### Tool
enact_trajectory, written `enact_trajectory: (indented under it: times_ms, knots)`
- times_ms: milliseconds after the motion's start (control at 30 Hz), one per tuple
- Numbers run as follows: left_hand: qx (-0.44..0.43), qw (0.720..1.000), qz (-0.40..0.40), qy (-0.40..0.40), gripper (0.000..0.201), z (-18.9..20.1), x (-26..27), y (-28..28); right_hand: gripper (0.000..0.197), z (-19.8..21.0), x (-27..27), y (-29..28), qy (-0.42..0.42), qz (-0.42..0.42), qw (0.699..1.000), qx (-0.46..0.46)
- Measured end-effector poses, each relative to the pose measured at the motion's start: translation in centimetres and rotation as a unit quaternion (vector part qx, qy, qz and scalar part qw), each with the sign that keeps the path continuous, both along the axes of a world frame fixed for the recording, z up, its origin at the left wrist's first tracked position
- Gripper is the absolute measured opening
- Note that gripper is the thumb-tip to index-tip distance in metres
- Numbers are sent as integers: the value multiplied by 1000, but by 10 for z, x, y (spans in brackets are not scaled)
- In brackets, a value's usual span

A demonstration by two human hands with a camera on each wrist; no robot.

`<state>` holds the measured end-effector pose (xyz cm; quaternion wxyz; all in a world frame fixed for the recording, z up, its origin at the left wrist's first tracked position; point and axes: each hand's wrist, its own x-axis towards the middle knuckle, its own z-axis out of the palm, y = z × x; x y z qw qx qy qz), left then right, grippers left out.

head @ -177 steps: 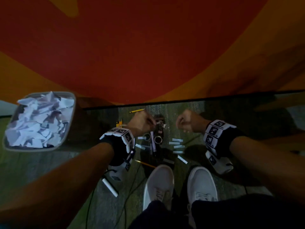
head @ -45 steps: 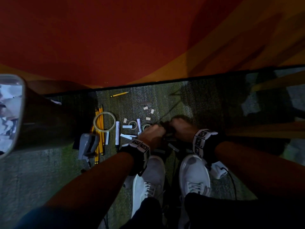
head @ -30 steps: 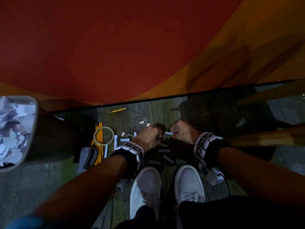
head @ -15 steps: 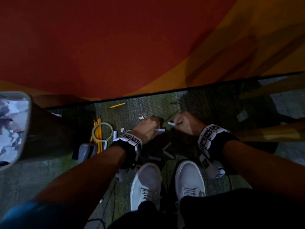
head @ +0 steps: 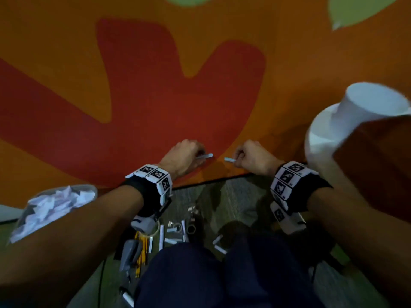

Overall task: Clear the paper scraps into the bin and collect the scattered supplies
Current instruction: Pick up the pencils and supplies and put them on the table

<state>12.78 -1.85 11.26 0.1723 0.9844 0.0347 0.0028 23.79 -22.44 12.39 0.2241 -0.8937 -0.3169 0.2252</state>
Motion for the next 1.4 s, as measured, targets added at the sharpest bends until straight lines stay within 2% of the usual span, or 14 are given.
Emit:
enact_trajectory:
  times_ms: [200, 433, 567, 700, 867, 1000, 1133, 1300, 1400]
  knots:
    - [33, 994, -43, -91, 16, 127, 18, -40, 4, 122, -5, -36, -109, -15, 993, 50]
    - [44, 983, -123, -131, 8, 213, 44, -132, 4, 220, -6, -126, -179, -77, 980, 49]
    - [36, 975, -183, -117, 13, 231, 53, -201, 7, 239, -9, -195, -194, -122, 973, 4]
    - [37, 968, -228, -103, 15, 227, 57, -259, 11, 236, -17, -251, -186, -175, 967, -24]
    - [25, 965, -247, -86, 14, 222, 59, -302, 2, 224, -25, -285, -171, -189, 966, -39]
    - [33, 968, -232, -88, 20, 224, 59, -294, 4, 221, -23, -283, -165, -185, 969, -19]
    - [27, 977, -189, -96, 21, 233, 55, -250, 11, 226, -26, -253, -183, -147, 972, 27]
    - [46, 988, -113, -98, 16, 232, 35, -173, 11, 218, -30, -171, -157, -49, 981, 105]
    - [53, 993, -73, -81, 15, 218, 18, -126, 14, 205, -30, -120, -128, -2, 986, 111]
